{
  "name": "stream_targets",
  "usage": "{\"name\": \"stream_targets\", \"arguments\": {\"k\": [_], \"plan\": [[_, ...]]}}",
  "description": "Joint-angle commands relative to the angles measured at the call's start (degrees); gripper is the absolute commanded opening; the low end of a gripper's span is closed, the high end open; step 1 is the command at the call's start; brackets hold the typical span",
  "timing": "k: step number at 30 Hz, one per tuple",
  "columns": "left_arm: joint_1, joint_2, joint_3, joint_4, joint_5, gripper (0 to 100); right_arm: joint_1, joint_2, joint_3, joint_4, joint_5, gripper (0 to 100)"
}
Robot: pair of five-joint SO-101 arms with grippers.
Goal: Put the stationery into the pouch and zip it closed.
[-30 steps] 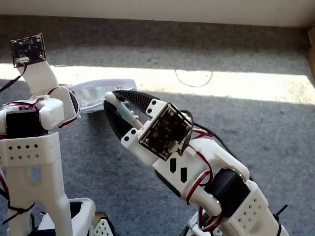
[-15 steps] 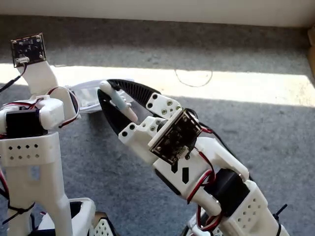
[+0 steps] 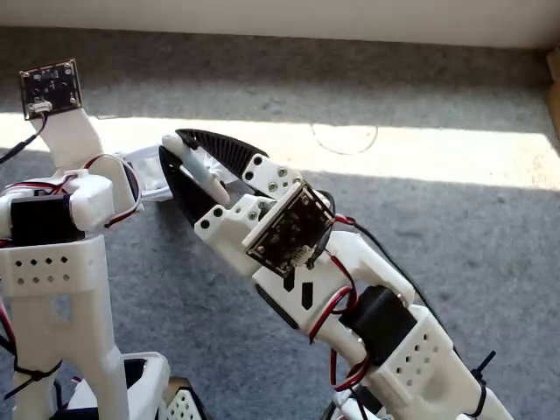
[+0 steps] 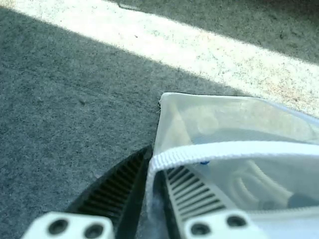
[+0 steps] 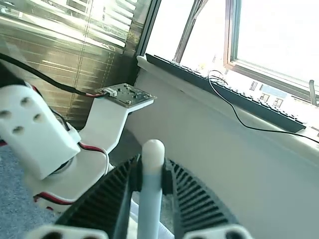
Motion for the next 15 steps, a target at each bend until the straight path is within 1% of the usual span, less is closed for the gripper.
{"name": "stream_targets", "arguments": {"k": [1,5,7,11,15], "plan": [[-0.92,0.04,0.57,-0.79,0.0,3,-0.75,0.04,-1.19,-1.71,-0.62,0.5],[-0.92,0.04,0.57,-0.79,0.0,3,-0.75,-0.48,-1.19,-1.8,-0.62,0.5],[-0.92,0.04,0.57,-0.79,0.0,3,-0.75,-1.54,-1.27,-1.89,-2.99,0.5],[-0.92,0.04,0.57,-0.79,0.0,3,-0.66,-4.44,-1.19,-7.34,-9.05,0.5],[-0.92,0.04,0.57,-0.79,0.0,3,-0.66,-5.85,-1.1,-11.21,-10.29,0.5]]}}
